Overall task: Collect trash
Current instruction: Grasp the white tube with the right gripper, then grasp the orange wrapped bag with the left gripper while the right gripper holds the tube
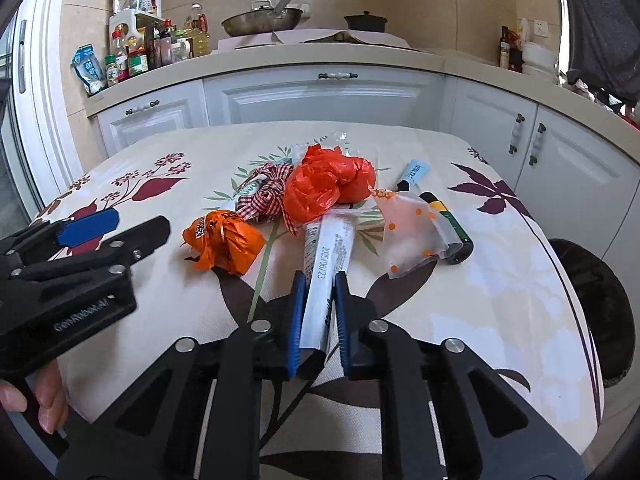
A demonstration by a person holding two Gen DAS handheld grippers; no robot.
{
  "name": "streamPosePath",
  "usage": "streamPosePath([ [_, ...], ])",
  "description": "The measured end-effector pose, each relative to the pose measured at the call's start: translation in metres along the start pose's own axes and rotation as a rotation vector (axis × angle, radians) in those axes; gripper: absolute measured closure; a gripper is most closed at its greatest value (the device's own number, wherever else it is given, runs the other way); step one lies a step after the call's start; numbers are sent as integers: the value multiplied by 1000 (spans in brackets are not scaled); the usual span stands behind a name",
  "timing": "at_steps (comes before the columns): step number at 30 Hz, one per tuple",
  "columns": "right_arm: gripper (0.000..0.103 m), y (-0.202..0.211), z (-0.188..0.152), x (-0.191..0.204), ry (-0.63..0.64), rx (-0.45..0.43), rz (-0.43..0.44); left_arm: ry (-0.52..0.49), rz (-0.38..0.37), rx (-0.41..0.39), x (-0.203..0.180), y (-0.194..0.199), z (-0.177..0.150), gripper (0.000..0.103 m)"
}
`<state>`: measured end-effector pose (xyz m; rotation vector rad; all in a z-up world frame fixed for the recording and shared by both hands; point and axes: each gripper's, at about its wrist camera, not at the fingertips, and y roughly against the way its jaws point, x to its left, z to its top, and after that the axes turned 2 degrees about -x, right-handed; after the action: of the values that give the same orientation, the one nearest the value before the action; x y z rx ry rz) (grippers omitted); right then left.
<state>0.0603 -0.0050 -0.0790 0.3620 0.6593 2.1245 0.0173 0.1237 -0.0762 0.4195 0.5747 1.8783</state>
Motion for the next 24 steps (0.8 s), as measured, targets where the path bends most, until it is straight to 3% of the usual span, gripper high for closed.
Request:
streamPosePath([
  [11,94,23,5,-13,-16,-66,12,-52,-23,-5,-26,1,1,41],
  [18,94,29,-4,-22,-27,-58,9,-67,-34,0,-36,-2,1,41],
  [24,94,25,-11,-30,-43,-38,7,-69,-49,12,-42,-7,3,29],
])
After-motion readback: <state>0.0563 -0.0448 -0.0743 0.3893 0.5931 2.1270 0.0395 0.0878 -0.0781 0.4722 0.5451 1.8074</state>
